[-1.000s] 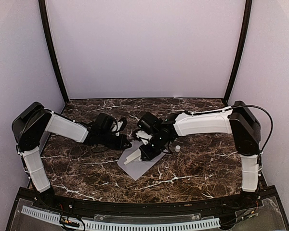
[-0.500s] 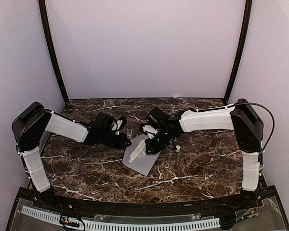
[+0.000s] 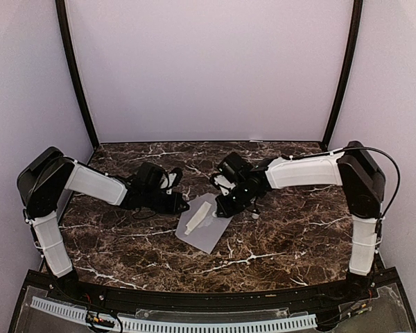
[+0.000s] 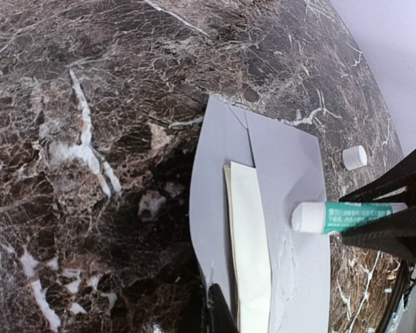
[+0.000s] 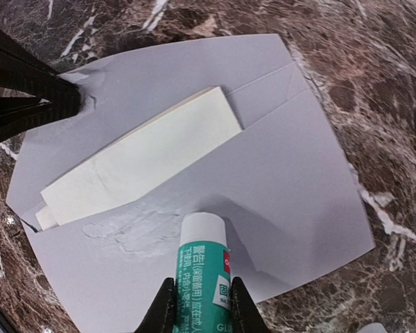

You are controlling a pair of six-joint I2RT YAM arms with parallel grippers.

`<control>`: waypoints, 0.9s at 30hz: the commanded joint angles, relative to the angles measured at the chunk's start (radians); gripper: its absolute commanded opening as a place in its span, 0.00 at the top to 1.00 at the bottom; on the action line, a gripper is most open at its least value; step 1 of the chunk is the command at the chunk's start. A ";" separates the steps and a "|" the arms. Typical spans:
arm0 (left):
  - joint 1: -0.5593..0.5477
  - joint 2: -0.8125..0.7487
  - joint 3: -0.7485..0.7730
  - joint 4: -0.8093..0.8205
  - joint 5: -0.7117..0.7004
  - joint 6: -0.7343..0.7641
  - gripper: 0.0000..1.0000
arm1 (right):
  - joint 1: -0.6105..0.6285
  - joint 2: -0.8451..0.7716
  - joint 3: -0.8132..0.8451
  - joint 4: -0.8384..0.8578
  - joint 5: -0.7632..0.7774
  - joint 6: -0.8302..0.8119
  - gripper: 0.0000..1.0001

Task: Place the letter into the envelope and seal it
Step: Paint the envelope at the center of the board, then place the solid glue at the center of the board.

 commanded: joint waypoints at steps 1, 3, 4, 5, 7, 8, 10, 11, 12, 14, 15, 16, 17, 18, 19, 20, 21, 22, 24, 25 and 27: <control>-0.001 -0.017 0.008 -0.024 0.017 -0.002 1.00 | -0.028 -0.134 -0.082 0.074 0.040 0.055 1.00; -0.001 -0.023 0.007 -0.026 0.010 -0.007 1.00 | -0.031 -0.201 -0.129 0.133 0.056 0.078 1.00; -0.001 -0.029 0.006 -0.026 0.004 -0.009 1.00 | -0.030 -0.229 -0.155 0.157 0.072 0.098 1.00; -0.001 -0.032 0.005 -0.026 0.001 -0.013 1.00 | -0.030 -0.258 -0.181 0.186 0.107 0.115 1.00; -0.002 -0.043 0.001 -0.027 -0.009 -0.021 1.00 | -0.031 -0.307 -0.256 0.231 0.164 0.151 1.00; -0.001 -0.050 -0.002 -0.027 -0.021 -0.023 1.00 | -0.030 -0.328 -0.284 0.252 0.192 0.169 1.00; 0.000 -0.061 -0.008 -0.028 -0.037 -0.031 1.00 | -0.029 -0.367 -0.354 0.291 0.255 0.215 1.00; 0.000 -0.065 -0.010 -0.030 -0.041 -0.035 1.00 | -0.028 -0.382 -0.389 0.321 0.275 0.236 1.00; 0.000 -0.071 -0.012 -0.031 -0.049 -0.038 1.00 | -0.027 -0.394 -0.424 0.353 0.288 0.260 1.00; -0.001 -0.079 -0.017 -0.028 -0.056 -0.038 1.00 | -0.021 -0.409 -0.479 0.416 0.308 0.296 1.00; 0.000 -0.083 -0.018 -0.027 -0.057 -0.038 1.00 | -0.015 -0.413 -0.497 0.438 0.325 0.314 1.00; -0.001 -0.084 -0.018 -0.027 -0.057 -0.038 1.00 | -0.009 -0.413 -0.511 0.457 0.359 0.328 1.00; 0.000 -0.086 -0.018 -0.027 -0.058 -0.039 1.00 | -0.001 -0.413 -0.523 0.474 0.385 0.340 1.00; -0.001 -0.087 -0.019 -0.027 -0.058 -0.040 1.00 | 0.006 -0.413 -0.534 0.490 0.410 0.350 1.00; -0.001 -0.088 -0.020 -0.028 -0.058 -0.040 1.00 | 0.012 -0.411 -0.543 0.512 0.430 0.360 1.00; -0.002 -0.090 -0.020 -0.028 -0.057 -0.042 1.00 | 0.016 -0.406 -0.552 0.528 0.447 0.375 1.00; -0.001 -0.092 -0.019 -0.029 -0.058 -0.042 1.00 | 0.021 -0.400 -0.560 0.544 0.459 0.382 1.00; -0.001 -0.093 -0.019 -0.030 -0.059 -0.042 1.00 | 0.027 -0.392 -0.565 0.553 0.471 0.391 1.00; -0.001 -0.095 -0.020 -0.032 -0.062 -0.040 1.00 | 0.034 -0.368 -0.565 0.559 0.488 0.401 1.00; 0.000 -0.095 -0.019 -0.034 -0.064 -0.040 1.00 | 0.038 -0.353 -0.565 0.561 0.496 0.406 1.00; -0.001 -0.095 -0.020 -0.035 -0.064 -0.039 1.00 | 0.046 -0.329 -0.558 0.564 0.522 0.413 1.00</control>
